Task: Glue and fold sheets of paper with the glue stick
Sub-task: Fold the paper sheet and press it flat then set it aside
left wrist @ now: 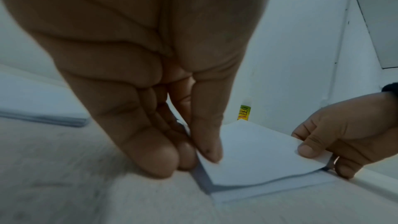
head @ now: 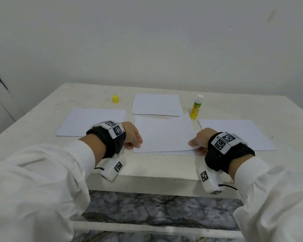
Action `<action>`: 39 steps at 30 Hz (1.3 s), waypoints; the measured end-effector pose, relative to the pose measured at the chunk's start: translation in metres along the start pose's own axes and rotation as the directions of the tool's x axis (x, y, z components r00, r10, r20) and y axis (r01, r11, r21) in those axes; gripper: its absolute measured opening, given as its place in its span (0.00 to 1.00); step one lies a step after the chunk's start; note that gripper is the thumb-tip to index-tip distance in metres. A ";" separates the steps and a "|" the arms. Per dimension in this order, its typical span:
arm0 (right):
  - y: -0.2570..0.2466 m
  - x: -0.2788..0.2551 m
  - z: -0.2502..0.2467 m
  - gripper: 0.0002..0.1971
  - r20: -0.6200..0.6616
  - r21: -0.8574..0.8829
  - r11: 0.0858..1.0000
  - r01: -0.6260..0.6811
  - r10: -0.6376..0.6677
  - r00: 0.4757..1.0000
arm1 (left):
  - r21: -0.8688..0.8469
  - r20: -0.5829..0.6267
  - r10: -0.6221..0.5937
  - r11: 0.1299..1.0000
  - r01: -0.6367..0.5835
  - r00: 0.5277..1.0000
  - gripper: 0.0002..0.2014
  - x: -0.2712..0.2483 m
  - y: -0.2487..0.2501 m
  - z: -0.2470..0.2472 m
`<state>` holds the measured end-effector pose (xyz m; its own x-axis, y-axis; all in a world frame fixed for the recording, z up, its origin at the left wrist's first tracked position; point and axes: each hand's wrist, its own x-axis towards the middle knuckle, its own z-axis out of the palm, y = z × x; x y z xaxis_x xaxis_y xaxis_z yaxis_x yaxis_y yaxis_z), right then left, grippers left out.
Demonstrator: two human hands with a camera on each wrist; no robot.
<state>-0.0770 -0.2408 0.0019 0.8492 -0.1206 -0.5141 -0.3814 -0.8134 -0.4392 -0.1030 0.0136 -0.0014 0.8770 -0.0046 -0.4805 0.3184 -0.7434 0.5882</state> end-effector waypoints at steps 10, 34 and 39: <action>0.009 0.011 -0.002 0.08 0.043 0.164 0.986 0.003 -0.011 0.999 | -0.006 -0.001 -0.021 1.000 0.021 1.000 0.08 -0.002 0.000 0.002; 0.000 0.000 -0.021 0.14 0.006 -0.247 0.969 0.021 -0.020 1.000 | 0.133 -0.007 -0.013 0.991 0.014 1.000 0.06 0.002 0.005 0.002; 0.005 0.003 -0.018 0.14 0.015 -0.254 0.967 0.022 -0.019 1.000 | 0.138 -0.013 -0.013 0.990 0.015 1.000 0.06 0.002 0.005 0.002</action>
<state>-0.0696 -0.2550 0.0115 0.8504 -0.0967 -0.5171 -0.2574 -0.9337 -0.2487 -0.1006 0.0083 -0.0010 0.8773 0.0137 -0.4797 0.2784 -0.8287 0.4856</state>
